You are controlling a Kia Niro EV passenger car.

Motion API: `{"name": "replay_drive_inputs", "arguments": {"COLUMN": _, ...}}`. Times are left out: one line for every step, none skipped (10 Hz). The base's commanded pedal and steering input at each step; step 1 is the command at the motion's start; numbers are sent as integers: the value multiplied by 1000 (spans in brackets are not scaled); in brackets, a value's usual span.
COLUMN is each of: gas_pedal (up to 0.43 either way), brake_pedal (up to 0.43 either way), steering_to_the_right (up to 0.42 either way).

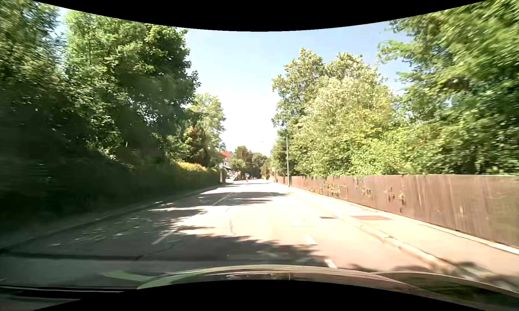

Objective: Follow the waypoints while adhering to traffic rules and regulations

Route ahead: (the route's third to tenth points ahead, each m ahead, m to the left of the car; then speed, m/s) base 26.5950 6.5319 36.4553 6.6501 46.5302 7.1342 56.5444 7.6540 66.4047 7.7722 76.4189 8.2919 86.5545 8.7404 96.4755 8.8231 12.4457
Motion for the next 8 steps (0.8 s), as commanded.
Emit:
{"name": "replay_drive_inputs", "arguments": {"gas_pedal": 220, "brake_pedal": 0, "steering_to_the_right": -5}}
{"name": "replay_drive_inputs", "arguments": {"gas_pedal": 220, "brake_pedal": 0, "steering_to_the_right": -4}}
{"name": "replay_drive_inputs", "arguments": {"gas_pedal": 220, "brake_pedal": 0, "steering_to_the_right": 3}}
{"name": "replay_drive_inputs", "arguments": {"gas_pedal": 220, "brake_pedal": 0, "steering_to_the_right": 7}}
{"name": "replay_drive_inputs", "arguments": {"gas_pedal": 220, "brake_pedal": 0, "steering_to_the_right": 7}}
{"name": "replay_drive_inputs", "arguments": {"gas_pedal": 220, "brake_pedal": 0, "steering_to_the_right": 6}}
{"name": "replay_drive_inputs", "arguments": {"gas_pedal": 220, "brake_pedal": 0, "steering_to_the_right": 5}}
{"name": "replay_drive_inputs", "arguments": {"gas_pedal": 220, "brake_pedal": 0, "steering_to_the_right": 4}}
